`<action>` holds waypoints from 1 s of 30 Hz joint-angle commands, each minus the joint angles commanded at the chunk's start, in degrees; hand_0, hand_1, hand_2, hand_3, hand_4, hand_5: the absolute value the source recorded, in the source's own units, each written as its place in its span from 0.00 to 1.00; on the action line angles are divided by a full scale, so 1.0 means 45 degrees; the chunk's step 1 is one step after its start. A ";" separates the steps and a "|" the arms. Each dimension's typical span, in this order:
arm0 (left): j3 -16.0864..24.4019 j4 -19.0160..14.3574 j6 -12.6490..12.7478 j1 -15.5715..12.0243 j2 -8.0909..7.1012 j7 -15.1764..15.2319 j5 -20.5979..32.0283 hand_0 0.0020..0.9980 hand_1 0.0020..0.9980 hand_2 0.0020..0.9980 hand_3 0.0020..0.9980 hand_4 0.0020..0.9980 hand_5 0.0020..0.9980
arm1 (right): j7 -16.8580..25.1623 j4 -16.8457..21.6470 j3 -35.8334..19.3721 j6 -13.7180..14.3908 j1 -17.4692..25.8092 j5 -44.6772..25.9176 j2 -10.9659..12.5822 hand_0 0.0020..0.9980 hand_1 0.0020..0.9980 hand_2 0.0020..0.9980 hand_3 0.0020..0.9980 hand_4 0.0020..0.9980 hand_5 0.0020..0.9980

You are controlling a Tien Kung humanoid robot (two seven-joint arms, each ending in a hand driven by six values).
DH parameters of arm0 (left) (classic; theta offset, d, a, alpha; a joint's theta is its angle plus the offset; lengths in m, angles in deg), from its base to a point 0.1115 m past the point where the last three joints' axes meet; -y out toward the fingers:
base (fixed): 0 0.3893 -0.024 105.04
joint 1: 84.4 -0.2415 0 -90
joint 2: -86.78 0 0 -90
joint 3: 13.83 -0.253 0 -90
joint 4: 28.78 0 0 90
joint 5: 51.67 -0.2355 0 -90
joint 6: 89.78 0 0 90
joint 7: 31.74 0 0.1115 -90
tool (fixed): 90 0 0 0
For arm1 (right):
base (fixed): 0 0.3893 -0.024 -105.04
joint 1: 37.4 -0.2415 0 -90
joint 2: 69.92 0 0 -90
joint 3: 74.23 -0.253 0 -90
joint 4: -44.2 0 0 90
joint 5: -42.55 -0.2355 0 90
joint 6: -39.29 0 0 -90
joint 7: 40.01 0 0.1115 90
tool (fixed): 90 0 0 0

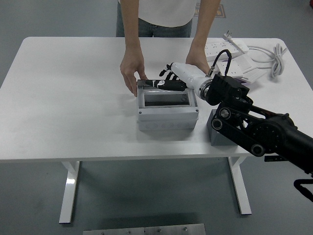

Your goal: Fetch the battery,place it into the box,close the lid of the box

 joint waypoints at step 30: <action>-0.0004 -0.0009 -0.0058 -0.0029 0.0107 -0.0050 0.0030 0.60 0.67 0.60 0.57 0.54 0.00 | -0.0554 0.0891 -0.2195 -0.1502 0.1121 0.0780 0.0519 0.53 0.51 0.63 0.73 0.99 1.00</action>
